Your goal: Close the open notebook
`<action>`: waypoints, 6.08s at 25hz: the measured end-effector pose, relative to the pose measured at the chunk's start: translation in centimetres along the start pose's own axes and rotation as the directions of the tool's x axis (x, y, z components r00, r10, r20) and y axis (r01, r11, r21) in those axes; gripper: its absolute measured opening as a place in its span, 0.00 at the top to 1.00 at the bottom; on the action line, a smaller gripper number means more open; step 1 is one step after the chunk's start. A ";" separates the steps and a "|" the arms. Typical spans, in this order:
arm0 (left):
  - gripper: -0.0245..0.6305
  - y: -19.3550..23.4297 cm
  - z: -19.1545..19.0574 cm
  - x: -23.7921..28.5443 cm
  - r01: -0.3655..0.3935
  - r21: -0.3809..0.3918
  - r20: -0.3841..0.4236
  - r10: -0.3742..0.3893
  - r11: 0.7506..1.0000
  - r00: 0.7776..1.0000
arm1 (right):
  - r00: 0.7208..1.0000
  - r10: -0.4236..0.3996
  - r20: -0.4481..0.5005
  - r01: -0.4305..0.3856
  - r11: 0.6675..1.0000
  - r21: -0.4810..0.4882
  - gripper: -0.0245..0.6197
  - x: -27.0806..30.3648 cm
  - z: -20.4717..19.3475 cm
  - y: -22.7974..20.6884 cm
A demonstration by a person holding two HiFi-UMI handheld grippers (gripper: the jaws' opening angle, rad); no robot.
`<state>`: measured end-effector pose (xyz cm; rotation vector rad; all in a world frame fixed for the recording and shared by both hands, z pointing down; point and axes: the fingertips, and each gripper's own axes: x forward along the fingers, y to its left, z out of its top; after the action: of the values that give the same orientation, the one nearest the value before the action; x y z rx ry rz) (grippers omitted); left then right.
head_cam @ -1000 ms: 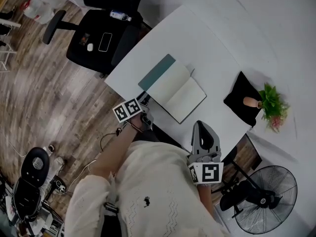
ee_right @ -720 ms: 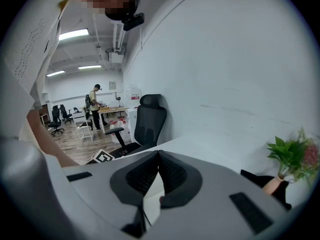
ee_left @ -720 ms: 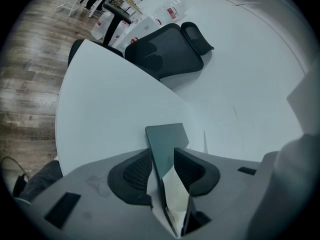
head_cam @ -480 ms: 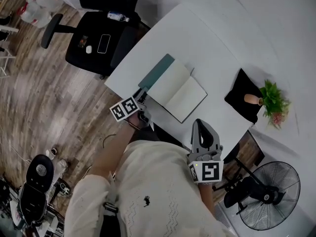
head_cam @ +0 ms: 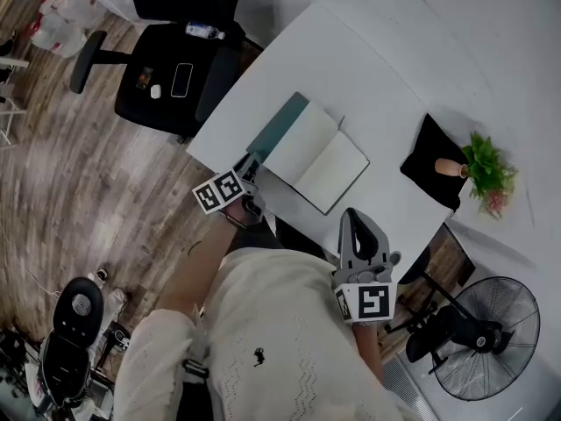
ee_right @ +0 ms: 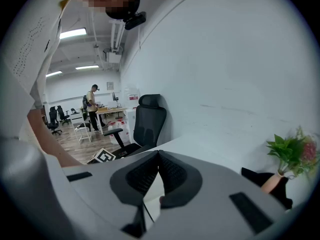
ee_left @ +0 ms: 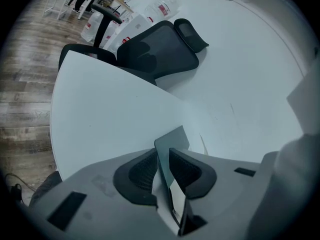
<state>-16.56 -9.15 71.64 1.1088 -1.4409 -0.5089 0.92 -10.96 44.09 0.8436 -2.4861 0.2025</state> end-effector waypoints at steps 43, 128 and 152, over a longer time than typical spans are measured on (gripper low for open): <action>0.93 -5.9 -0.2 -2.8 0.232 0.442 -0.200 -0.157 0.867 0.967 | 0.997 -0.053 0.052 0.051 0.998 0.034 0.96 0.5 1.3 5.9; 0.94 -12.5 -8.4 -6.3 0.371 0.692 -0.359 -0.150 0.619 0.921 | 0.968 -0.230 0.101 0.197 0.945 0.259 0.96 -8.9 -3.3 0.3; 0.94 -13.3 -11.8 -5.5 0.441 0.683 -0.451 -0.138 0.583 0.882 | 0.963 -0.258 0.078 0.226 0.931 0.286 0.96 -9.5 -4.3 -1.3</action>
<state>-1.90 -7.14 60.40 2.0546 -1.1436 0.1528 9.95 -5.71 42.99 1.3026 -2.4628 0.4310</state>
